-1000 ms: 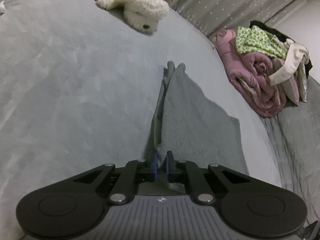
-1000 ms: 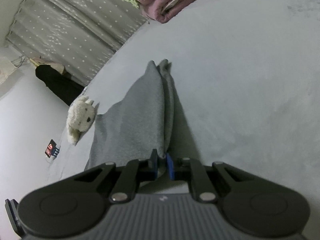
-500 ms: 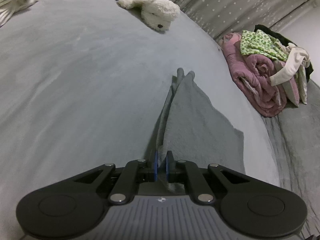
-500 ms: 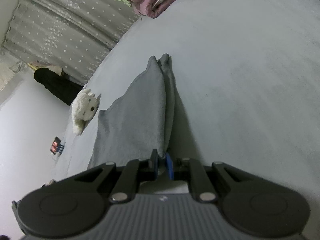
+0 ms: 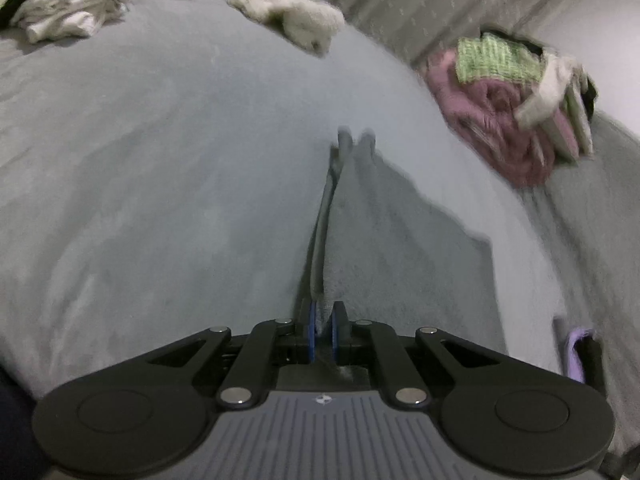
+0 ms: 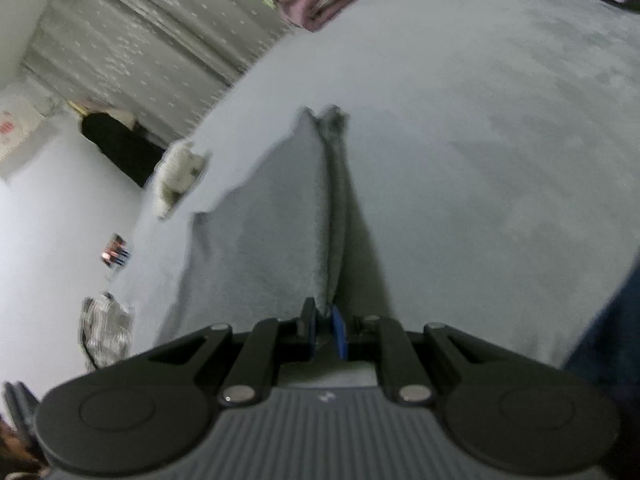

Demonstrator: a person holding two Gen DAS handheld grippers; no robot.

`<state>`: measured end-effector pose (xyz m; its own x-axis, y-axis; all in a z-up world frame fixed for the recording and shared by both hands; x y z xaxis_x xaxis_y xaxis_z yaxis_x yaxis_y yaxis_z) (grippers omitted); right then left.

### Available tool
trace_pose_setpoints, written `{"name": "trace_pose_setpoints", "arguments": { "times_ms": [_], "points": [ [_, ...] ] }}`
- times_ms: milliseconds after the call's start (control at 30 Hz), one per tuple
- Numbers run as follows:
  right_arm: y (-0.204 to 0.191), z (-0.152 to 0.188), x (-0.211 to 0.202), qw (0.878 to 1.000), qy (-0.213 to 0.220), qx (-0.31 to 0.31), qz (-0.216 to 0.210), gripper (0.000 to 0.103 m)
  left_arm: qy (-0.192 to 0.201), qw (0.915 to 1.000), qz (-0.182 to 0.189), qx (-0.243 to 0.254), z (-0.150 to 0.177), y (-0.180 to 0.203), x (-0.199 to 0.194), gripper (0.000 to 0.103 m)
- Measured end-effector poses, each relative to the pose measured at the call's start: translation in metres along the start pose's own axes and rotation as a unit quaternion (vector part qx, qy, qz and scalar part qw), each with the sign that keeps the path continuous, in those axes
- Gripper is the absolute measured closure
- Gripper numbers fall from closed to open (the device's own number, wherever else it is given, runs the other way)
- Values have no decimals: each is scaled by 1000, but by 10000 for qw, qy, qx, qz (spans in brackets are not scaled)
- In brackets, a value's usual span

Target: Fold clothes

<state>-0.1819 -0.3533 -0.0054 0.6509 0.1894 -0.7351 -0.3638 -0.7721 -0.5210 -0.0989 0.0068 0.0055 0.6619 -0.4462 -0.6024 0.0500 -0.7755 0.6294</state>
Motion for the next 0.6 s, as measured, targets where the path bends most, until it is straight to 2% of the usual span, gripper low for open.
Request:
{"name": "trace_pose_setpoints", "arguments": {
  "times_ms": [67,133,200,300,333,467,600],
  "points": [
    [0,3,3,9999,-76,-39,119,93,-304,9994,-158,82,-4,-4,11,91],
    [-7,5,-1,9994,-8,-278,228,89,-425,9990,-128,-8,-12,-12,12,87],
    [-16,4,-6,9972,121,-591,432,85,-364,9992,-141,-50,-20,-14,6,87],
    [-23,0,-17,9917,499,-1001,641,84,-107,9982,-518,281,-30,-12,-4,87],
    [-26,-3,-19,9904,553,-1130,577,84,-50,9975,-584,406,-34,-10,-5,87],
    [-46,-14,-14,9811,607,-1816,289,84,-51,9944,-378,984,-43,7,2,87],
    [-85,-28,12,9676,391,-2492,90,84,-175,9857,-15,1674,-49,40,25,85]
  ]
}}
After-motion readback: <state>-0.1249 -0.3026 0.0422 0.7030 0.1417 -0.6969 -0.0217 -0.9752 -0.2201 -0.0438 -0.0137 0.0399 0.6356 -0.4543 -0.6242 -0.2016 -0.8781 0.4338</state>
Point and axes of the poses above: each gripper's, at about its wrist camera, not at the fingertips, and x roughly the way its jaws point, y to its right, z to its underside, the point moved 1 cm from there along x, roughly the way its jaws point, and after that the axes turned 10 degrees about z, right-handed, at the moved point
